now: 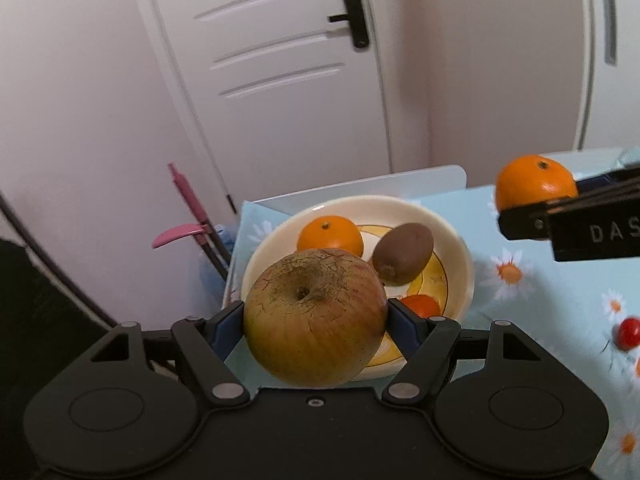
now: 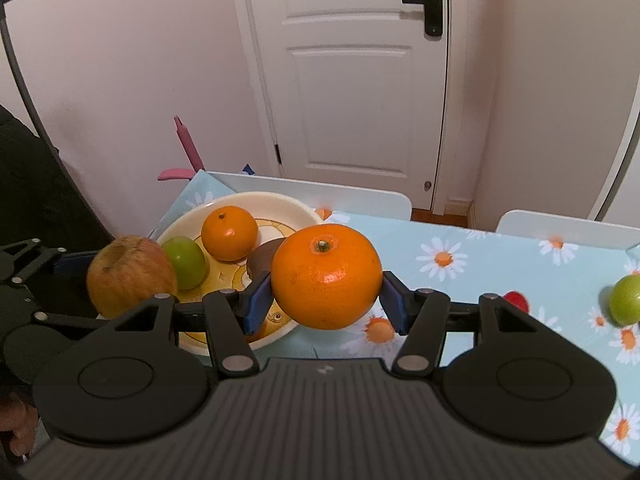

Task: Organize fruits
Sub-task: 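Carry the yellow-brown apple into the cream bowl with the left tool while the right tool grasps the large orange, then open the left tool on the apple while the right tool lowers the orange into the bowl and opens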

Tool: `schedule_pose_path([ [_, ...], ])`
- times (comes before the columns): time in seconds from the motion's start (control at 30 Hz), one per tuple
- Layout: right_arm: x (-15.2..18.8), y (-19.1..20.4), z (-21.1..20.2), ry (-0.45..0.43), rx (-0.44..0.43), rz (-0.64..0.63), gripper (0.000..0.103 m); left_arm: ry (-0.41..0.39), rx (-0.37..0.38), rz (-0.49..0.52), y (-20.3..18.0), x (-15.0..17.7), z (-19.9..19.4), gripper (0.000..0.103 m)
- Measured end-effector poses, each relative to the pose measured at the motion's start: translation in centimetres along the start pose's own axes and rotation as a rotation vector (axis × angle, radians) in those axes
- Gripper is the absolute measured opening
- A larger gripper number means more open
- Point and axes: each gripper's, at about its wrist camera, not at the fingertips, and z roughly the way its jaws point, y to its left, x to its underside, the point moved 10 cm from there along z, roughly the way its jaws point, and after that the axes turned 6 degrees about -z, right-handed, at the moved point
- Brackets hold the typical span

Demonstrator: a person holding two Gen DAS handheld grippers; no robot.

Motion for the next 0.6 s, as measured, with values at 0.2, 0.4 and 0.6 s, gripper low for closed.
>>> schedule_pose_path([
  [0.2, 0.5, 0.8, 1.6, 0.021, 0.021, 0.018, 0.072, 0.007, 0.041, 0.063, -0.7, 0.5, 2.5, 0.078],
  [0.4, 0.8, 0.9, 2.2, 0.028, 0.034, 0.035, 0.072, -0.001, 0.063, 0.104, -1.3, 0.8, 3.4, 0.079],
  [0.6, 0.3, 0.7, 2.0, 0.028, 0.019, 0.026, 0.072, -0.038, 0.081, 0.092, -1.1, 0.5, 2.5, 0.103],
])
